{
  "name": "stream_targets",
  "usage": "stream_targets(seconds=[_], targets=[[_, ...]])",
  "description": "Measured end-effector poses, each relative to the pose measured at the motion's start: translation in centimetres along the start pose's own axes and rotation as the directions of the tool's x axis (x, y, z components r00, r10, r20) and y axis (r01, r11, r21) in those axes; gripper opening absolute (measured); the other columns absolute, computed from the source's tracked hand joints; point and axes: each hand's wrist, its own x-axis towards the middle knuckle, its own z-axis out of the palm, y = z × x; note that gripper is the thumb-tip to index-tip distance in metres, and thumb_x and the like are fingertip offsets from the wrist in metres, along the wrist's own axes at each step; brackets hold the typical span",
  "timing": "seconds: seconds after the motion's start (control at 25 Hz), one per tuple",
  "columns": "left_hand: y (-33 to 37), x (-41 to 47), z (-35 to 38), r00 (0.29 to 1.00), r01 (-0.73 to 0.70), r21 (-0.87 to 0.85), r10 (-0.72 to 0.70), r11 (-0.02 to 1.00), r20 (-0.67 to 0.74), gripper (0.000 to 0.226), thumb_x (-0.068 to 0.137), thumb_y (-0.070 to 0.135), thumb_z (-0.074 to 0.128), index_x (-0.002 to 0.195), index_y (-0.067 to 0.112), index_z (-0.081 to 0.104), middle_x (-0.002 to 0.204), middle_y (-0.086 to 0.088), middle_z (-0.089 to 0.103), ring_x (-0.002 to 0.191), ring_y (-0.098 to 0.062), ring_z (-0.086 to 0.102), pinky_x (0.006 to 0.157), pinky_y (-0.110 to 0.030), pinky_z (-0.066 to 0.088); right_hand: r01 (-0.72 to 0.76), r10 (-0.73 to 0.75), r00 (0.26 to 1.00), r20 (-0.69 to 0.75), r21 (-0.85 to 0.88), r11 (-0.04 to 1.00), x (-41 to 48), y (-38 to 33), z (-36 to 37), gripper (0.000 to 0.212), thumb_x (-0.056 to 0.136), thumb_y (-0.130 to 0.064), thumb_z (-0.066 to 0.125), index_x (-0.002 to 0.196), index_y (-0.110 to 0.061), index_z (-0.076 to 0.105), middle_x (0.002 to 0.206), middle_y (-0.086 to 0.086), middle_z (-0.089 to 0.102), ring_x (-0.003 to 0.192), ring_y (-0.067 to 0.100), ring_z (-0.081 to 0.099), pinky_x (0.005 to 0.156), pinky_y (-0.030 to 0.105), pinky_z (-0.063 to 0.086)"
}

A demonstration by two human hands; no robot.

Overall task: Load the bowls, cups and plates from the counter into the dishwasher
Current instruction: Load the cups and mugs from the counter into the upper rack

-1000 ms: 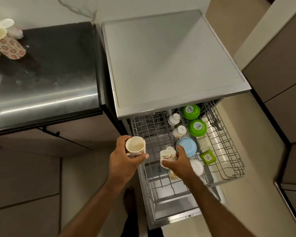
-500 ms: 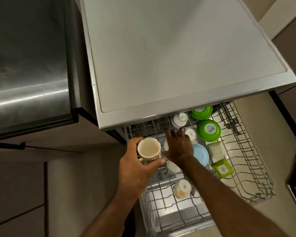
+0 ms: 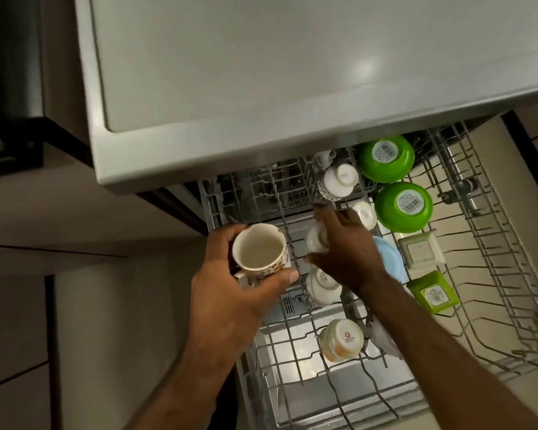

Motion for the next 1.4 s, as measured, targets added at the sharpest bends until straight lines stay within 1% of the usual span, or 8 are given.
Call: stream_targets(seconds=[0.12, 0.32, 0.48, 0.76, 0.92, 1.04, 1.2, 1.4], targets=[[-0.6, -0.2, 0.4, 1.0, -0.012, -0.038, 0.011, 0.999, -0.027, 0.071, 0.06, 0.039, 0.096, 0.113, 0.049, 0.051, 0.108, 0.038, 0.061, 0.099, 0.008, 0.064, 0.075, -0.012, 0.055, -0.048, 0.056, 0.994, -0.099, 0.088, 0.995, -0.7, -0.2, -0.8, 0.101, 0.053, -0.032, 0.097, 0.14, -0.019, 0.048, 0.116, 0.014, 0.067, 0.107, 0.035, 0.058, 0.081, 0.038, 0.054], [-0.9, -0.9, 0.6, 0.999, -0.025, -0.066, 0.022, 0.998, -0.047, 0.076, 0.058, 0.037, 0.097, 0.12, 0.042, 0.052, 0.111, 0.031, 0.063, 0.101, 0.003, 0.066, 0.079, -0.017, 0.058, -0.003, 0.024, 0.993, -0.116, 0.182, 0.983, -0.2, -0.9, -0.7, 0.099, 0.058, -0.034, 0.093, 0.142, -0.026, 0.041, 0.128, 0.001, 0.063, 0.116, 0.017, 0.047, 0.086, 0.022, 0.039], [-1.0, -1.1, 0.8, 0.999, -0.023, -0.058, 0.021, 0.998, -0.041, 0.074, 0.057, 0.039, 0.096, 0.116, 0.045, 0.052, 0.112, 0.03, 0.063, 0.101, 0.004, 0.066, 0.079, -0.016, 0.057, 0.091, -0.087, 0.995, -0.058, 0.086, 0.992, 0.6, -1.7, 1.4, 0.097, 0.062, -0.03, 0.089, 0.145, -0.019, 0.04, 0.118, 0.016, 0.065, 0.112, 0.036, 0.055, 0.087, 0.045, 0.054], [-1.4, -0.8, 0.7, 0.999, -0.04, -0.05, 0.038, 0.998, -0.028, 0.076, 0.058, 0.043, 0.094, 0.121, 0.04, 0.052, 0.113, 0.033, 0.06, 0.102, 0.008, 0.064, 0.078, -0.013, 0.056, 0.092, -0.089, 0.995, -0.052, 0.059, 0.994, 0.6, -1.8, 1.9, 0.094, 0.063, -0.025, 0.087, 0.146, -0.016, 0.042, 0.119, 0.014, 0.067, 0.114, 0.036, 0.052, 0.089, 0.046, 0.051], [-1.6, -0.9, 0.0, 0.999, -0.027, -0.049, 0.025, 0.998, -0.038, 0.071, 0.058, 0.046, 0.092, 0.114, 0.048, 0.049, 0.111, 0.037, 0.06, 0.101, 0.008, 0.064, 0.078, -0.012, 0.055, 0.023, -0.009, 0.997, -0.082, 0.168, 0.986, 0.6, -1.8, 0.2, 0.095, 0.065, -0.026, 0.089, 0.146, -0.022, 0.04, 0.129, -0.001, 0.064, 0.118, 0.026, 0.049, 0.092, 0.033, 0.046], [-1.7, -1.1, -0.2, 0.999, -0.01, -0.055, 0.007, 0.998, -0.05, 0.07, 0.055, 0.051, 0.091, 0.112, 0.05, 0.049, 0.112, 0.037, 0.06, 0.1, 0.008, 0.065, 0.079, -0.016, 0.057, -0.03, 0.052, 0.99, -0.135, 0.162, 0.986, 0.9, -1.6, -0.7, 0.097, 0.064, -0.026, 0.091, 0.146, -0.027, 0.04, 0.129, 0.001, 0.06, 0.119, 0.021, 0.048, 0.09, 0.025, 0.04], [-1.6, -1.4, 0.2, 1.0, 0.0, -0.067, -0.002, 0.998, -0.029, 0.073, 0.055, 0.051, 0.09, 0.115, 0.048, 0.05, 0.113, 0.034, 0.06, 0.101, 0.006, 0.065, 0.081, -0.017, 0.058, 0.032, -0.029, 0.998, -0.048, 0.078, 0.996, 1.0, -0.8, 1.5, 0.095, 0.068, -0.032, 0.088, 0.148, -0.024, 0.036, 0.13, 0.004, 0.064, 0.121, 0.028, 0.049, 0.096, 0.038, 0.045], [-2.1, -1.1, 0.5, 1.0, 0.013, -0.067, -0.014, 0.998, -0.01, 0.077, 0.057, 0.046, 0.093, 0.121, 0.044, 0.051, 0.114, 0.031, 0.062, 0.101, 0.004, 0.066, 0.082, -0.024, 0.061, 0.058, -0.056, 0.997, -0.047, 0.05, 0.997, 1.3, -0.7, 2.7, 0.091, 0.071, -0.027, 0.086, 0.149, -0.021, 0.039, 0.13, 0.012, 0.061, 0.125, 0.036, 0.049, 0.098, 0.049, 0.045]])
